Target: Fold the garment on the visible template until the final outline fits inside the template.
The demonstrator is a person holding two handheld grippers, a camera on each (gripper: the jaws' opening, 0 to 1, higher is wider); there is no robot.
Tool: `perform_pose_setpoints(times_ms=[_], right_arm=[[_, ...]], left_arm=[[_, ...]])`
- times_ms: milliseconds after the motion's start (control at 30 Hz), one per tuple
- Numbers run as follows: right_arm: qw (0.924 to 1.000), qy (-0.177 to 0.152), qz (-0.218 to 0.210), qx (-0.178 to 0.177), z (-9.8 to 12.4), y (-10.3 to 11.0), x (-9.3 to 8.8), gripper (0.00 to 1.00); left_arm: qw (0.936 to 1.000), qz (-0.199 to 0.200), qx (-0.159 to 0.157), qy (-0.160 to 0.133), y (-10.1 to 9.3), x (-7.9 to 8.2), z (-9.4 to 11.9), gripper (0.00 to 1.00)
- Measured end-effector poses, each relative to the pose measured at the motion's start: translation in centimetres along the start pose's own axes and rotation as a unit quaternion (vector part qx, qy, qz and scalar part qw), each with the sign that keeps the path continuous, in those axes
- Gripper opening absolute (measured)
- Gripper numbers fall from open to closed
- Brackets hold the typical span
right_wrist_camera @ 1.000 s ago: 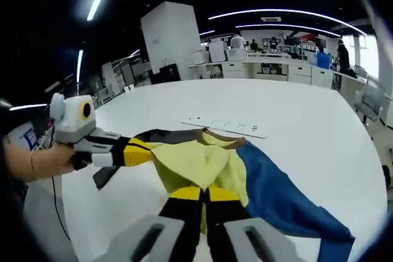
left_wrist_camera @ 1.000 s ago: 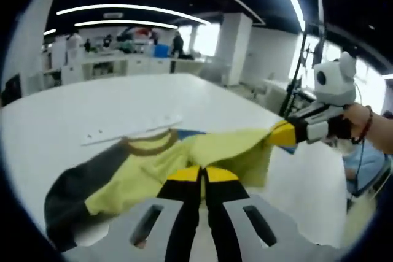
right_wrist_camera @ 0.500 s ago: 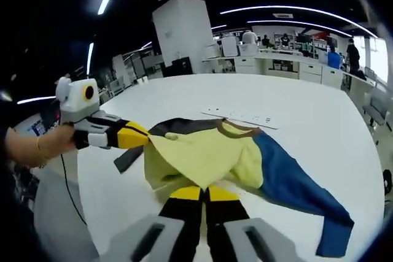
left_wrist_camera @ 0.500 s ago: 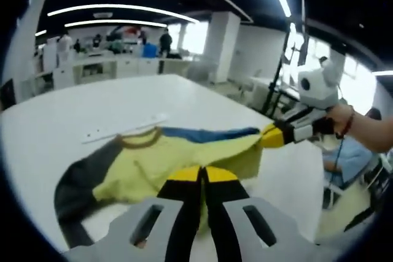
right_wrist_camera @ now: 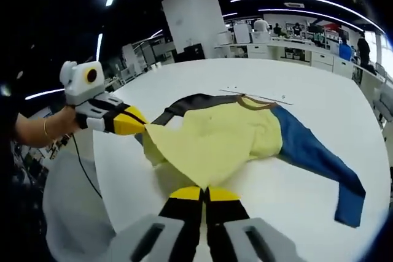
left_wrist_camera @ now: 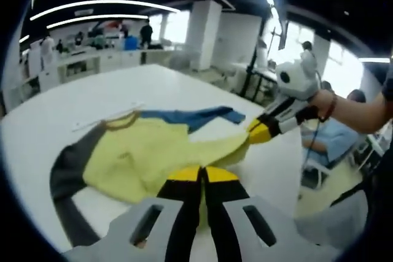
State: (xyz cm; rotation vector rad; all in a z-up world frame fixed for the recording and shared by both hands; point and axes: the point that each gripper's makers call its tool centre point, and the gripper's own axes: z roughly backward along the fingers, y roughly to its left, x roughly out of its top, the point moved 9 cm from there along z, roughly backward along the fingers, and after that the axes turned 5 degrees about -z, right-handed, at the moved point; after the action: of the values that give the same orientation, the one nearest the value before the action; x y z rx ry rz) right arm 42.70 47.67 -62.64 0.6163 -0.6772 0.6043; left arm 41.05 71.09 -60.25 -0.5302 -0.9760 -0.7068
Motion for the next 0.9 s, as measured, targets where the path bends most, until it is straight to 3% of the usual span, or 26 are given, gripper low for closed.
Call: perform_pose_setpoints(times_ms=[200, 467, 600, 700, 900], right_arm=[[0.9998, 0.012, -0.007, 0.011, -0.1, 1.0, -2.4, 0.0], [0.9992, 0.038, 0.003, 0.008, -1.5, 2.7, -6.4, 0.0], [0.9991, 0.043, 0.004, -0.004, -2.1, 2.9, -7.7, 0.0], [0.9984, 0.051, 0.016, -0.021, -2.4, 3.1, -8.4, 0.0], [0.9957, 0.073, 0.036, -0.043, -3.3, 2.9, -9.6, 0.0]], left_arm=[[0.9996, 0.027, 0.002, 0.006, -1.5, -1.7, 0.7, 0.0], [0.9982, 0.046, 0.007, 0.037, -3.3, -5.1, 1.1, 0.0], [0.9985, 0.018, 0.023, 0.047, -4.0, -6.2, 1.0, 0.0], [0.9969, -0.007, 0.028, 0.073, -4.2, -7.8, 0.7, 0.0], [0.9957, -0.001, 0.037, 0.085, -3.9, -9.4, 0.3, 0.0]])
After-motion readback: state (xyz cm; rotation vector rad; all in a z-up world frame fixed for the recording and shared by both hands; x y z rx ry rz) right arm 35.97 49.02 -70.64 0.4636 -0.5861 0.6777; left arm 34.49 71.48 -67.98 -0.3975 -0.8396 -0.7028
